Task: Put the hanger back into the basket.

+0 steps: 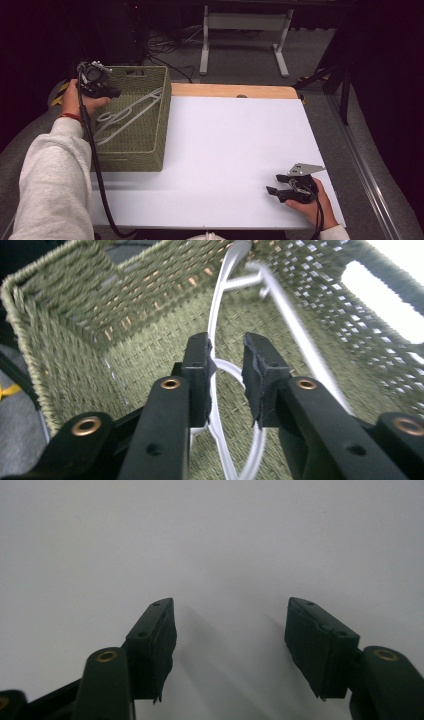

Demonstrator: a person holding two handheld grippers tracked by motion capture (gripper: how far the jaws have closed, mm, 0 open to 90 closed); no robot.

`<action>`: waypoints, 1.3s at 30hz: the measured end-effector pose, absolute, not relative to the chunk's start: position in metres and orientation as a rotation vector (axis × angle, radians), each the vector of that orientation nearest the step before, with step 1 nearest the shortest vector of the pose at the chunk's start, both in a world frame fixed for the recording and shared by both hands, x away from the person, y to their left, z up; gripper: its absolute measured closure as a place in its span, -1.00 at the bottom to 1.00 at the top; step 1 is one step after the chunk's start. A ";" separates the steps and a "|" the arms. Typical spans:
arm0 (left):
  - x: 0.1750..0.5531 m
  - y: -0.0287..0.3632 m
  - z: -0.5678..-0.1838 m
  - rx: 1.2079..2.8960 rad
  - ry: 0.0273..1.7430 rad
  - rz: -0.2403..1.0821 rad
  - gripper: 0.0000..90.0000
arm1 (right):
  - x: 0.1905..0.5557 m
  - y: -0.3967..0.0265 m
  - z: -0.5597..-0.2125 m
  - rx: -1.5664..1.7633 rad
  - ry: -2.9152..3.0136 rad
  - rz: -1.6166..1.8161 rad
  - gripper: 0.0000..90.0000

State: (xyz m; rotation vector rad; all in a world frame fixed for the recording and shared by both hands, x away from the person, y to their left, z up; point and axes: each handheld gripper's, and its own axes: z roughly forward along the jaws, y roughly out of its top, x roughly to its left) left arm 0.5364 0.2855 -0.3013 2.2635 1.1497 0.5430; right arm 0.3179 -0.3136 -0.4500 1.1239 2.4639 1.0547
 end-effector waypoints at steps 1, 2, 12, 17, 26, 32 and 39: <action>0.534 0.285 -0.300 2.262 1.148 0.545 0.58 | 0.318 -0.313 -0.450 1.120 2.466 1.055 -0.17; 0.528 0.281 -0.296 2.259 1.124 0.546 0.57 | 0.318 -0.313 -0.450 1.117 2.466 1.054 -0.17; 0.498 0.262 -0.287 2.215 0.992 0.536 0.59 | 0.317 -0.313 -0.448 1.102 2.457 1.052 -0.16; 0.476 0.251 -0.273 2.158 0.887 0.511 0.46 | 0.316 -0.312 -0.445 1.083 2.450 1.057 -0.16; 0.433 0.236 -0.268 2.086 0.750 0.578 -0.04 | 0.315 -0.315 -0.439 1.038 2.425 1.058 -0.16; 0.404 0.217 -0.277 2.056 0.653 0.591 -0.33 | 0.312 -0.314 -0.434 0.991 2.396 1.068 -0.16; 0.371 0.202 -0.292 2.042 0.592 0.569 -0.64 | 0.310 -0.313 -0.431 0.971 2.377 1.080 -0.17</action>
